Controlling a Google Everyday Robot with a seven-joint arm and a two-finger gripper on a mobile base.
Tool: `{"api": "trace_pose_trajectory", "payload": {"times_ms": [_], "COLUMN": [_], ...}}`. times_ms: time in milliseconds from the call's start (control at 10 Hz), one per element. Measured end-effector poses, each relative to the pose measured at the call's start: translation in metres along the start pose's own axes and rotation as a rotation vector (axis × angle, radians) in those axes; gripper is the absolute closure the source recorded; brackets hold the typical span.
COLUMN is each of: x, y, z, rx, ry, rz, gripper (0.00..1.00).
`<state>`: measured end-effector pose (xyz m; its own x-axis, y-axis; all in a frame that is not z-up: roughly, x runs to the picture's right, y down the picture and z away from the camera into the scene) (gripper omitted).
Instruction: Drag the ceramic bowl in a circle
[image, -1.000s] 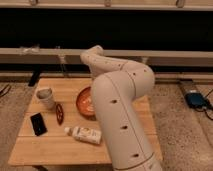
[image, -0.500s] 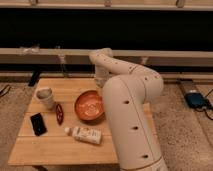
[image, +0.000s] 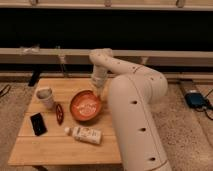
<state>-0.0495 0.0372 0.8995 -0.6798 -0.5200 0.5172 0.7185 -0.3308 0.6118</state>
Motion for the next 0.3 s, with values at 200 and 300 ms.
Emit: {"api": "trace_pose_trajectory", "payload": {"times_ms": [200,300], "x": [-0.0013,-0.0002], "y": [0.0016,0.0003], "z": [-0.0002,0.0001], "rx": [0.000,0.000], "ry": [0.001,0.000], "rz": [0.005,0.002], "gripper": [0.30,0.30]}}
